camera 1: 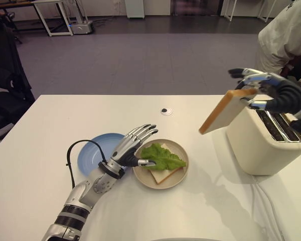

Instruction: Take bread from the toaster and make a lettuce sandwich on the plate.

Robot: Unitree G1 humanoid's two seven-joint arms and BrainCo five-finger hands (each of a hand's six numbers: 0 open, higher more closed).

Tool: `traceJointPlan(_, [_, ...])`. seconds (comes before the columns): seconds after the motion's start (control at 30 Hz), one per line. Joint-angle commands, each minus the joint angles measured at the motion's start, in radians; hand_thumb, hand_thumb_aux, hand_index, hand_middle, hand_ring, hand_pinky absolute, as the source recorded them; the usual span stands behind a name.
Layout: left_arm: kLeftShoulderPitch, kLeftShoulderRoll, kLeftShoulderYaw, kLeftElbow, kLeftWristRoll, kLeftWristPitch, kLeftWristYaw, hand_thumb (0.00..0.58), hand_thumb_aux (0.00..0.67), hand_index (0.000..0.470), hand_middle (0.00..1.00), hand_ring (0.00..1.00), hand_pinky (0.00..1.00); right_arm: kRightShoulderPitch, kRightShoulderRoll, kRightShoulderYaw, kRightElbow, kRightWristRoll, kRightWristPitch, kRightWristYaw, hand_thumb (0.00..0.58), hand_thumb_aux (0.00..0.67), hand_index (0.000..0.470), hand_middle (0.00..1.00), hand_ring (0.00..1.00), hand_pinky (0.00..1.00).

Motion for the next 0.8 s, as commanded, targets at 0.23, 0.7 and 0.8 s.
traceJointPlan(0.23, [0.040, 0.061, 0.154, -0.114, -0.049, -0.009, 0.006, 0.000, 0.000, 0.000, 0.00, 0.00, 0.00, -0.122, 0.208, 0.342, 0.128, -0.132, 0.051, 0.104, 0.580, 0.670, 0.470, 0.00, 0.00, 0.00])
traceJointPlan(0.7, [0.075, 0.056, 0.159, -0.227, 0.040, 0.022, -0.025, 0.000, 0.000, 0.000, 0.00, 0.00, 0.00, -0.297, 0.423, 0.609, 0.586, -0.524, -0.209, 0.010, 0.580, 0.670, 0.470, 0.00, 0.00, 0.00])
traceJointPlan(0.8, [0.075, 0.053, 0.157, -0.231, 0.044, 0.028, -0.030, 0.000, 0.000, 0.000, 0.00, 0.00, 0.00, -0.308, 0.451, 0.604, 0.628, -0.559, -0.260, -0.049, 0.530, 0.473, 0.332, 0.00, 0.00, 0.00])
